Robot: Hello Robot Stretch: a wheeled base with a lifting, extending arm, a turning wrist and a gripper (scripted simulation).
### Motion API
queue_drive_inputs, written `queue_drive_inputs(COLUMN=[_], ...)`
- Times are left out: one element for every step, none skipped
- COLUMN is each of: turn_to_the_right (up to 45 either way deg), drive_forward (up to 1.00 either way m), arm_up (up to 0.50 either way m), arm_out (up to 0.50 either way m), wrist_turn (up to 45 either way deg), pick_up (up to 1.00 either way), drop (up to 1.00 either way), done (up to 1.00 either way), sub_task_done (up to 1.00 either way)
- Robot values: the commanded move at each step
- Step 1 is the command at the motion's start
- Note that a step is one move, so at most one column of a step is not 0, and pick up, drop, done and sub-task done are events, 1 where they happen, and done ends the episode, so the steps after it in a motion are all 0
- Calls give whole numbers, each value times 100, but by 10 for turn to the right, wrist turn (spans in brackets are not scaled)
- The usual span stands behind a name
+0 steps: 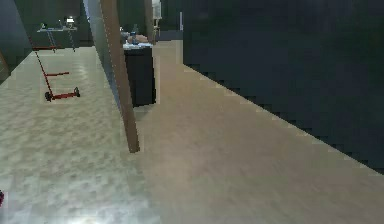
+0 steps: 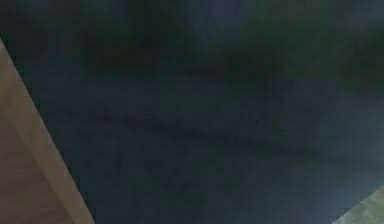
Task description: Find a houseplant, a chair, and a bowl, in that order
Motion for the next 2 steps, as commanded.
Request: queue_drive_inputs(turn_to_the_right=[-60,0], drive_forward=[0,100], arm_up=[0,0], arm_out=[0,0], wrist_turn=[0,0], pick_up=[0,0], drop=[0,0], done=[0,0], sub_task_done=[0,0])
